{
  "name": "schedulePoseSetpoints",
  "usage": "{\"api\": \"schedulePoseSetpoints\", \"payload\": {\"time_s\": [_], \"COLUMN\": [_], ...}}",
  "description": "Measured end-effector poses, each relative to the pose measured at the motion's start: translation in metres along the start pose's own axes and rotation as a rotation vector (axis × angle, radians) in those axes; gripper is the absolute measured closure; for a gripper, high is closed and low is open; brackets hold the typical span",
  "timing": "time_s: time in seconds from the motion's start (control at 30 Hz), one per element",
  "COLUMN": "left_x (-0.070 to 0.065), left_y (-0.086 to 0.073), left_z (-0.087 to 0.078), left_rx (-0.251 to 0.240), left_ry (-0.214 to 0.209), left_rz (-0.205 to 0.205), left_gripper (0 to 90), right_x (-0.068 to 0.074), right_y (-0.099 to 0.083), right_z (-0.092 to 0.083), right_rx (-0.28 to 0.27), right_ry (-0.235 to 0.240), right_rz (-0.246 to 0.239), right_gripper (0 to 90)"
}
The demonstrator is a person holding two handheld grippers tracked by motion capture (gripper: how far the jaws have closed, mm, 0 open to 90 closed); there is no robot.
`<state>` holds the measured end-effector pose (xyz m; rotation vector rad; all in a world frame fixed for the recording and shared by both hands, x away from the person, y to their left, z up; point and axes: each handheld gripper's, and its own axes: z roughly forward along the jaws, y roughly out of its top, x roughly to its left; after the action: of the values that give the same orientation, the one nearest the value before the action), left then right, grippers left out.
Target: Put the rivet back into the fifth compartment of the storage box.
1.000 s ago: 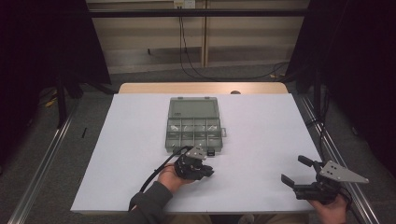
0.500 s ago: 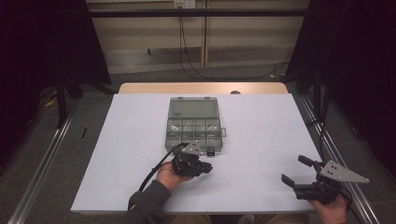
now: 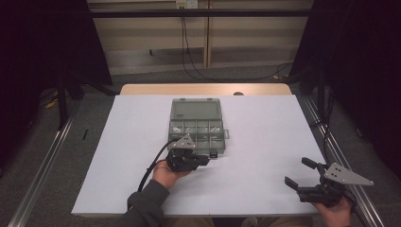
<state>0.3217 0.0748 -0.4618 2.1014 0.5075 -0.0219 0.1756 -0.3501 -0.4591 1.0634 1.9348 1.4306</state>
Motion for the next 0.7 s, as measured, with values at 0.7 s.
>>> {"api": "schedulePoseSetpoints", "payload": {"time_s": [0.7], "left_x": [0.016], "left_y": [0.002], "left_z": [-0.020], "left_rx": [-0.101], "left_ry": [0.066], "left_rz": [-0.047], "left_gripper": [82.7], "right_x": [0.001], "right_y": [0.000], "right_z": [0.001], "right_rx": [0.001], "right_ry": [0.004], "right_rz": [-0.001], "right_gripper": [3.6]}}
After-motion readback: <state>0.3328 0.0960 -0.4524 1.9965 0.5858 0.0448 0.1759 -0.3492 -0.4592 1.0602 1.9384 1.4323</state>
